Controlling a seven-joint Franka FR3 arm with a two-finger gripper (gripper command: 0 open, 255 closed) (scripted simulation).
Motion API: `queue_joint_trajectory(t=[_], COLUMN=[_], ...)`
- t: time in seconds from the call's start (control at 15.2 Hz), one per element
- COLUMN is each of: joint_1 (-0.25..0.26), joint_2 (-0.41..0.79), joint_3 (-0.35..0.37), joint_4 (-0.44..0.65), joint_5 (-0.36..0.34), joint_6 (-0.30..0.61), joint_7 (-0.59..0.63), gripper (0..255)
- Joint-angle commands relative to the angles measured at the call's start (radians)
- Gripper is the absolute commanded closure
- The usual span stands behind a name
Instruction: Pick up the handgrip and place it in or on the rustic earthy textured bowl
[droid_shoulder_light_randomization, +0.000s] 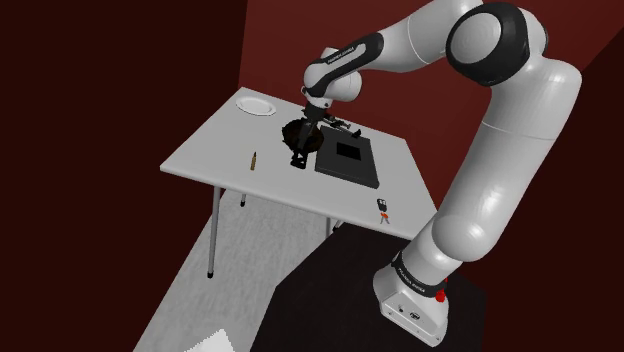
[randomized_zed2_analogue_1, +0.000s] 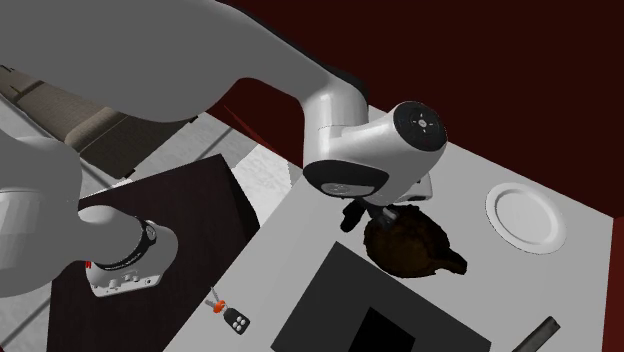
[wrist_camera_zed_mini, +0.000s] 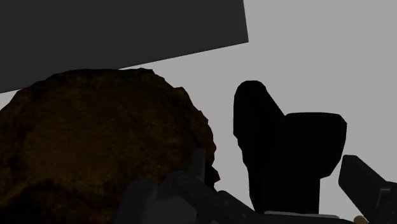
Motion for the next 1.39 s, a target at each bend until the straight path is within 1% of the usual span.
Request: queue_joint_trajectory(t=[0.0, 0.2, 0.26, 0.86, 1.32], joint_1=[0.0, 0.0, 0.0, 0.0, 0.004], joint_2=[0.0, 0.0, 0.0, 0.0, -0.059], joint_3=[0.0, 0.0, 0.0, 0.0, -0.007], joint_4=[0.0, 0.0, 0.0, 0.0, 0.025], joint_5=[0.0, 0.0, 0.0, 0.0, -0.024], joint_6=[0.001, 0.0, 0.0, 0.001, -0.082], joint_7=[0.0, 0.0, 0.0, 0.0, 0.021], gripper=[0, 0, 255, 255, 255])
